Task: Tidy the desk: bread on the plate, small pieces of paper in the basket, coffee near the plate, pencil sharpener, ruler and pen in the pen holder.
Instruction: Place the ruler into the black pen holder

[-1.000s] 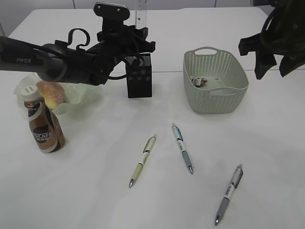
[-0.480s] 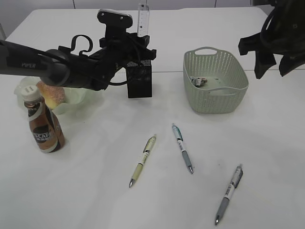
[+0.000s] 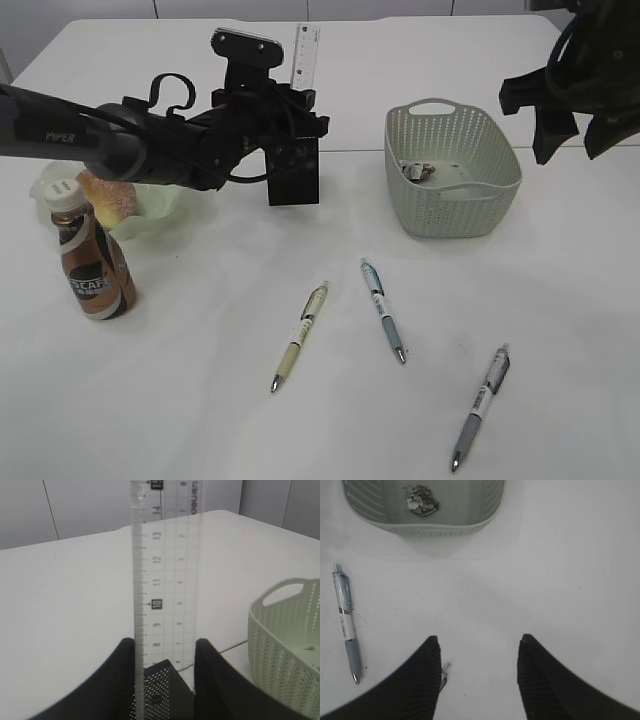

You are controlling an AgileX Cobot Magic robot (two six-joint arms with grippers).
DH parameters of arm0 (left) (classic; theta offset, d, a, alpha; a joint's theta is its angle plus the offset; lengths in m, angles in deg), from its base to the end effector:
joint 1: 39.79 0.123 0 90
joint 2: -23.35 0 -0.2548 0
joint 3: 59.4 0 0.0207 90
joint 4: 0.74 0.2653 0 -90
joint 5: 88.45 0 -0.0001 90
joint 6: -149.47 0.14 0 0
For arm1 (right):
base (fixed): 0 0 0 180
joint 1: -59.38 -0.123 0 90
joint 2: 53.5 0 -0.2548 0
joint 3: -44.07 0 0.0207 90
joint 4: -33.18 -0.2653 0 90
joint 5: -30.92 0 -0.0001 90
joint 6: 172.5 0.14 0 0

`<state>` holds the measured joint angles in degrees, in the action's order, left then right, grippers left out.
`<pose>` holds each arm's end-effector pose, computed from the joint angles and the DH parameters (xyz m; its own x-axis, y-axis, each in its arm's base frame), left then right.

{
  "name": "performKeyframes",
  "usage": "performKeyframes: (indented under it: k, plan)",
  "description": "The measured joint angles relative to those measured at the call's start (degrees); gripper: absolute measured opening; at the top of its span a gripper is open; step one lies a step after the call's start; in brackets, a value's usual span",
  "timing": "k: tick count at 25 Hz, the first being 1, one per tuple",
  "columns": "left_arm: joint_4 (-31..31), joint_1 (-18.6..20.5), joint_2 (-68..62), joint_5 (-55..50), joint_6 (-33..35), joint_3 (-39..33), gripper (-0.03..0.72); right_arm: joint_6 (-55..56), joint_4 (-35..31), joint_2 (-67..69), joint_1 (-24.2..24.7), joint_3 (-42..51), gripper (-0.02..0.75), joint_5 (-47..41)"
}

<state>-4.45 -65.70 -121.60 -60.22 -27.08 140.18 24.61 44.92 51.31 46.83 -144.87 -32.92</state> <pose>0.5197 -0.2477 0.1150 -0.1113 0.0576 -0.9921 0.4098 0.9122 0.0070 0.3764 0.0576 0.2341 -0.9241 0.0016 -0.3822 0.0406 0.9947 -0.0941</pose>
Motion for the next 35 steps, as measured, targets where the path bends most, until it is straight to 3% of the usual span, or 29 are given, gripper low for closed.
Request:
performKeyframes:
  k: [35]
  plan:
    - [0.2,0.0,-0.2,1.5,0.0,0.0,0.272,0.0,0.0,0.0,0.0,0.0,0.365,1.2]
